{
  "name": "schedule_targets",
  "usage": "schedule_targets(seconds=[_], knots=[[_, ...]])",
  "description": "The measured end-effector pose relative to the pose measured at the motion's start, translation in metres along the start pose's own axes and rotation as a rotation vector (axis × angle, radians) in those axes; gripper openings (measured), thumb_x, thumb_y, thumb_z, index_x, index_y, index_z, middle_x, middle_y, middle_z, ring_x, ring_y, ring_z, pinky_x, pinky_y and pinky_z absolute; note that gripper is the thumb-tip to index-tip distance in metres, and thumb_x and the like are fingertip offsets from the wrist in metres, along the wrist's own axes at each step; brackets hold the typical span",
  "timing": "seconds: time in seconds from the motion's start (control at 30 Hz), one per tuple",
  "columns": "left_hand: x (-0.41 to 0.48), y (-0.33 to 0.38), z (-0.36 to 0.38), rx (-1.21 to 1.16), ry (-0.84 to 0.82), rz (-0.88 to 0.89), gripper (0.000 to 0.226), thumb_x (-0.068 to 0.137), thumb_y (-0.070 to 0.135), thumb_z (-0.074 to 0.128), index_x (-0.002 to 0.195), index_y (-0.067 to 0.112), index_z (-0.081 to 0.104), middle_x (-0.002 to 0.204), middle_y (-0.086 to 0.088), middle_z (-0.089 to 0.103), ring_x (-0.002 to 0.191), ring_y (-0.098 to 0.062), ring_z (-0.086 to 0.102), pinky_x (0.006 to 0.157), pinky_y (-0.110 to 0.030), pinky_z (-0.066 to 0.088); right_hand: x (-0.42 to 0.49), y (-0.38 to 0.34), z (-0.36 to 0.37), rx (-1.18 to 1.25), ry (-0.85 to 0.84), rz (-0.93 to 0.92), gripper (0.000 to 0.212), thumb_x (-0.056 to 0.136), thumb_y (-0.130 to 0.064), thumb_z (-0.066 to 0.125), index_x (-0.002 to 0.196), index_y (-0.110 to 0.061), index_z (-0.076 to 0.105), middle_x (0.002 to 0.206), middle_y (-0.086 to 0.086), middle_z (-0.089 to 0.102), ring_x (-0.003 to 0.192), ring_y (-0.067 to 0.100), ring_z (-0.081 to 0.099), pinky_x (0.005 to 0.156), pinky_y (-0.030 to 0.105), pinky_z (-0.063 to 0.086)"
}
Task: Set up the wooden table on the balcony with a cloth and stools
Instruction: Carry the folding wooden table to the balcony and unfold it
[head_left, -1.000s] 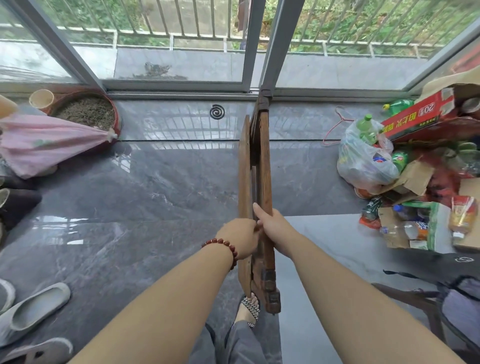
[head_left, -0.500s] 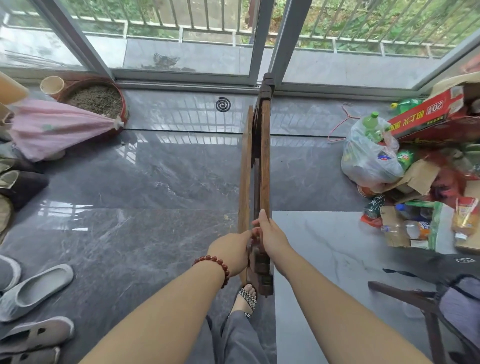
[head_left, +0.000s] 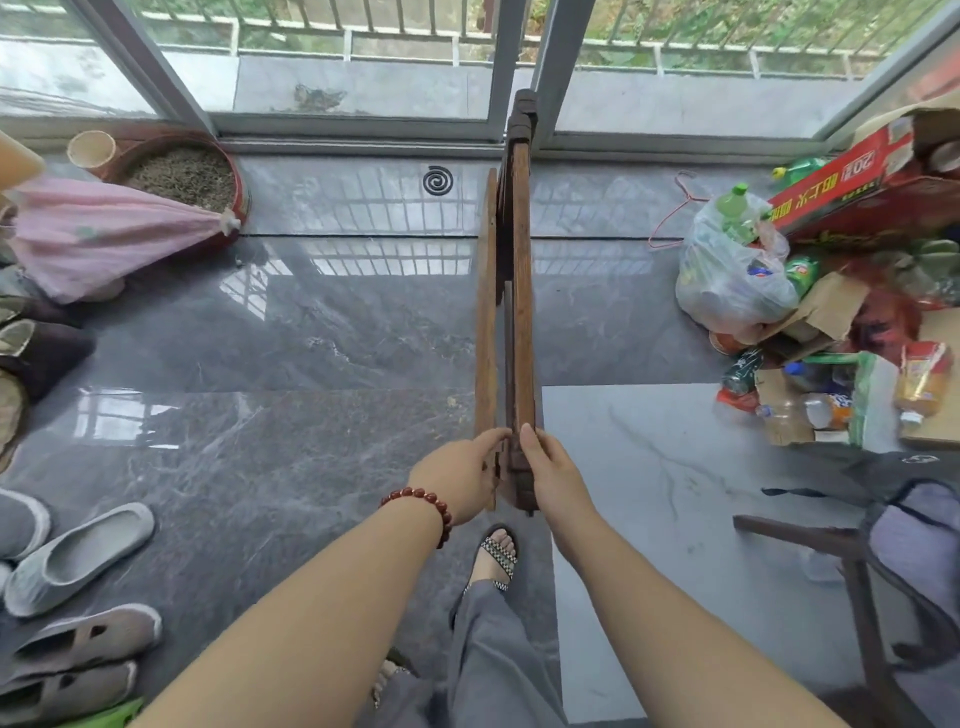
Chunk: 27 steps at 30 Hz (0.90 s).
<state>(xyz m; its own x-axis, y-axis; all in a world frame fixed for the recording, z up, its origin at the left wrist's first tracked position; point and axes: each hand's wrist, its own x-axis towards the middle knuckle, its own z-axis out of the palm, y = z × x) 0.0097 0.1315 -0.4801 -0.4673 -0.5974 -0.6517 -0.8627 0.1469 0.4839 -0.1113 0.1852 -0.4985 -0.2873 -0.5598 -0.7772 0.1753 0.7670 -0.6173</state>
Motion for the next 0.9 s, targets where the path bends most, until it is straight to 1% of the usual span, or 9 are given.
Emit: schedule_targets(seconds=[0.07,0.17,0.23,0.33,0.43,0.5,0.63,0.8,0.9], knots=[[-0.007,-0.001,0.003,-0.013,0.007,0.015,0.063,0.095,0.021,0.047,0.148,0.037,0.018,0.124,-0.005,0.057,0.102,-0.023,0.059,0.083,-0.036,0.052,-0.009,0.004,-0.001,0.103,0.006,-0.032,0.04,0.093,-0.038,0.054,0.127,-0.016,0.056,0.118,0.005,0.065,0.107,0.018,0.062,0.085,0.03,0.054],[-0.02,-0.001,0.01,-0.052,0.069,0.045,0.066,0.093,0.028,0.051,0.148,0.039,0.015,0.13,-0.006,0.05,0.105,-0.024,0.057,0.087,-0.038,0.05,-0.021,0.012,-0.004,0.117,0.041,-0.094,0.038,0.094,-0.033,0.054,0.13,-0.019,0.055,0.121,0.001,0.064,0.107,0.015,0.062,0.091,0.032,0.053],[-0.028,0.001,0.014,-0.065,0.091,0.068,0.068,0.093,0.03,0.052,0.148,0.038,0.014,0.134,-0.007,0.046,0.108,-0.025,0.056,0.089,-0.038,0.049,-0.026,0.018,-0.007,0.065,0.04,-0.127,0.039,0.095,-0.035,0.053,0.131,-0.022,0.054,0.123,-0.002,0.063,0.108,0.011,0.061,0.094,0.029,0.051],[-0.038,0.004,0.021,-0.023,0.122,0.105,0.072,0.093,0.025,0.053,0.149,0.034,0.009,0.138,-0.007,0.044,0.111,-0.025,0.055,0.091,-0.038,0.049,-0.031,0.026,-0.008,-0.09,0.021,-0.178,0.041,0.095,-0.044,0.047,0.134,-0.031,0.05,0.127,-0.007,0.061,0.114,0.009,0.058,0.102,0.034,0.046],[-0.049,0.006,0.033,-0.007,0.123,0.125,0.073,0.093,0.018,0.051,0.15,0.033,0.007,0.139,-0.007,0.042,0.109,-0.023,0.056,0.085,-0.031,0.048,-0.032,0.027,-0.008,-0.127,0.025,-0.19,0.043,0.096,-0.045,0.045,0.136,-0.031,0.047,0.13,-0.005,0.058,0.117,0.014,0.056,0.103,0.038,0.044],[-0.055,0.004,0.042,0.005,0.119,0.127,0.073,0.094,0.018,0.05,0.149,0.033,0.006,0.14,-0.006,0.041,0.108,-0.023,0.056,0.083,-0.03,0.048,-0.034,0.027,-0.011,-0.144,0.023,-0.185,0.046,0.095,-0.045,0.046,0.139,-0.031,0.043,0.131,-0.005,0.057,0.118,0.015,0.055,0.103,0.038,0.044],[-0.059,-0.008,0.06,-0.001,0.119,0.079,0.072,0.093,0.022,0.051,0.149,0.035,0.007,0.144,-0.005,0.037,0.112,-0.023,0.055,0.081,-0.031,0.048,-0.036,0.031,-0.015,-0.207,0.0,-0.196,0.05,0.093,-0.049,0.048,0.14,-0.035,0.038,0.13,-0.006,0.057,0.113,0.016,0.056,0.088,0.031,0.05],[-0.06,-0.018,0.089,-0.008,0.148,-0.008,0.066,0.094,0.025,0.051,0.149,0.031,0.015,0.149,-0.004,0.033,0.117,-0.023,0.053,0.09,-0.034,0.048,-0.037,0.034,-0.022,-0.242,-0.02,-0.271,0.05,0.093,-0.048,0.049,0.141,-0.032,0.04,0.125,-0.005,0.06,0.113,0.016,0.057,0.096,0.032,0.047],[-0.06,-0.012,0.108,-0.021,0.191,-0.036,0.063,0.094,0.025,0.051,0.148,0.027,0.019,0.15,-0.003,0.032,0.121,-0.023,0.051,0.093,-0.034,0.046,-0.038,0.039,-0.021,-0.233,-0.002,-0.344,0.045,0.094,-0.047,0.048,0.136,-0.031,0.044,0.113,-0.007,0.061,0.104,0.015,0.058,0.091,0.031,0.048]])
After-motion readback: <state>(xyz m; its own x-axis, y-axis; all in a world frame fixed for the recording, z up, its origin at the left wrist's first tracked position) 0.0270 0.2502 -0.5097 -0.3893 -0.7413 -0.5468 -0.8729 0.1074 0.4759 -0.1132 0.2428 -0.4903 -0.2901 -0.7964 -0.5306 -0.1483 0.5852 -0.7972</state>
